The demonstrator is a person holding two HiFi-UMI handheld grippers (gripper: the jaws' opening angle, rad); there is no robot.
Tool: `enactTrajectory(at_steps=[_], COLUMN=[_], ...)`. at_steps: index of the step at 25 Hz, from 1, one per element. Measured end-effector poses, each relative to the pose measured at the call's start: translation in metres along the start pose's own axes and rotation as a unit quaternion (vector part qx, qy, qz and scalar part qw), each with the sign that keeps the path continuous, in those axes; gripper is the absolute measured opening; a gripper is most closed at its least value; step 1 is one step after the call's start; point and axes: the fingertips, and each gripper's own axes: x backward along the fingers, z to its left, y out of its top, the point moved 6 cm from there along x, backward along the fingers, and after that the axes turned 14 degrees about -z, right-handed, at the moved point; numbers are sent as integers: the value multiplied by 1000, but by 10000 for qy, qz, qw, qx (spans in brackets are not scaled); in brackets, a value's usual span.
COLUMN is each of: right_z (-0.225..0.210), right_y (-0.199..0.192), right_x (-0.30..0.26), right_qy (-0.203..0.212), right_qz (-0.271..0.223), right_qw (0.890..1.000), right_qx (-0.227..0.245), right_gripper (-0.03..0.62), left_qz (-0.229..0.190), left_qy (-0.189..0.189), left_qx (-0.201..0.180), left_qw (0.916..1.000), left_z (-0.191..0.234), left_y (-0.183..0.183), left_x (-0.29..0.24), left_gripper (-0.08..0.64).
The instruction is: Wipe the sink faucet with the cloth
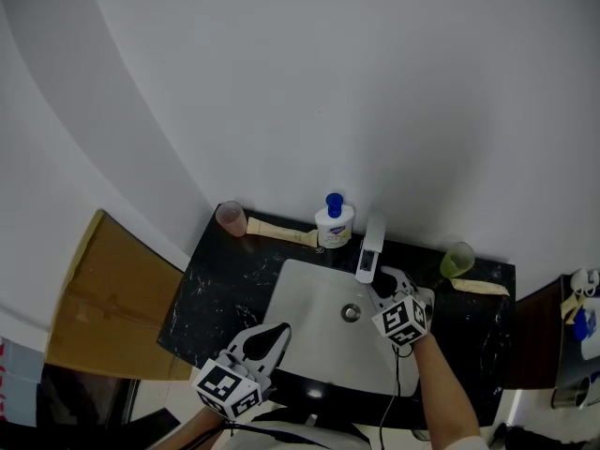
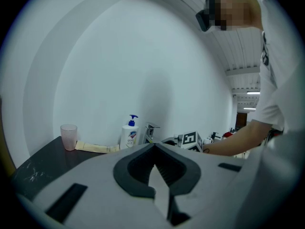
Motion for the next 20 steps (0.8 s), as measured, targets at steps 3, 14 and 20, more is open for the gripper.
enactTrajectory(at_steps=[3,14,20], right_z=[22,-10,-28], right_y=[5,-6,-9], right_x=[17,-9,-20], right_qy=[136,-264,-351], right_qz=[-134,55,243], right_qw=[9997,9994,9988], right_qx=[-150,-229,-241], right_gripper=[77,77,77], left_qz=[-29,-1,-2], left_qy=[-34,-40,16], left_qx=[23,-2,-1], left_qw=[10000,10000,10000], left_z=[1,3,5], left_y=[-4,-4,-4], left_x=[1,1,5], left_gripper=[2,2,2])
